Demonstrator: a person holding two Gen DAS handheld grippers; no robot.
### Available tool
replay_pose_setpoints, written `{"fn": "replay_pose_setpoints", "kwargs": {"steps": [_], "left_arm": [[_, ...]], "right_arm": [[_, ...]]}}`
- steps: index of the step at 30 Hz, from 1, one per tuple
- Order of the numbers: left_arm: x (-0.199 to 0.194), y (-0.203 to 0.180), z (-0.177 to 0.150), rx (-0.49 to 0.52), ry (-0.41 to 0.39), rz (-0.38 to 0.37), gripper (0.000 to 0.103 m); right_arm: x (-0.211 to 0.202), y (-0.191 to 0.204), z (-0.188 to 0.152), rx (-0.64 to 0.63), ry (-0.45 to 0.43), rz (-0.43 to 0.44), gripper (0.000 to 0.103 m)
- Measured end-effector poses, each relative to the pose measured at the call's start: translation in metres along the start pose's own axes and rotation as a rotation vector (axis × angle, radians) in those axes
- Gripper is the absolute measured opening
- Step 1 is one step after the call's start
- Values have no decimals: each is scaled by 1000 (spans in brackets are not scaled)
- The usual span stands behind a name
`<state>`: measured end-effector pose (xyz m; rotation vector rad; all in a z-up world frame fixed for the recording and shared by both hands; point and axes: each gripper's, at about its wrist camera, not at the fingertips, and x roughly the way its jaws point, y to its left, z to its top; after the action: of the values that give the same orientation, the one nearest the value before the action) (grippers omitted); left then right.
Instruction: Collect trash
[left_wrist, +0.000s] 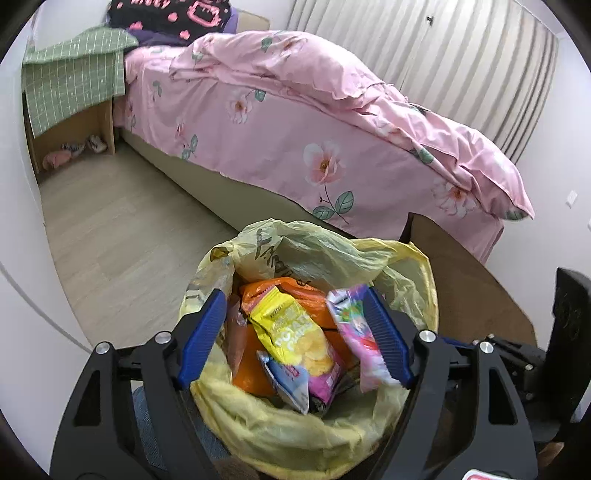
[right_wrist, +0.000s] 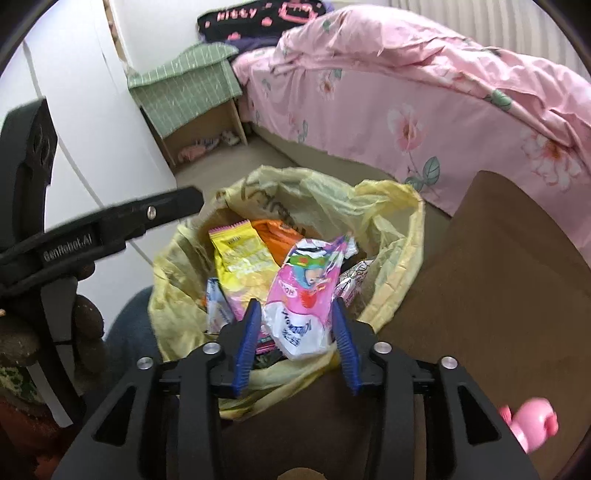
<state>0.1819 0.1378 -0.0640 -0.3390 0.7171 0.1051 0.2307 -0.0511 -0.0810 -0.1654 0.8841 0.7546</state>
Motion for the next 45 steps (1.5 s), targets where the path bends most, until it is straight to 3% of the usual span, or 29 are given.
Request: {"fn": "replay_pose_setpoints", "kwargs": {"steps": [3,8,13,17,22,26,45], "left_arm": [[-22,-12,-8,42,-32,15,84],[-65,-43,-32,147,-55,2,84],[-110,-68,-55,206,-92,-17,84],[-142,-86,-75,260,-113,-23,84],[-170,-97,-96,319,-147,-22,84],[-183,-97,-106,341,-178,19,84],[-184,-91,-108,326,-167,21,84]], "right_arm": [[-33,2,-13,11,-78,-34,39],[-101,9,-42,36,-197,-187,40],[-160,16,-82,130,-241,-316,45],[-195,28,-120,235,-279,-359,45],[-216,59,-155,247,-319,-438,45],[-221,73,-166,246,-351,-493,45],[-229,77,-170,251,-373,-468,45]]}}
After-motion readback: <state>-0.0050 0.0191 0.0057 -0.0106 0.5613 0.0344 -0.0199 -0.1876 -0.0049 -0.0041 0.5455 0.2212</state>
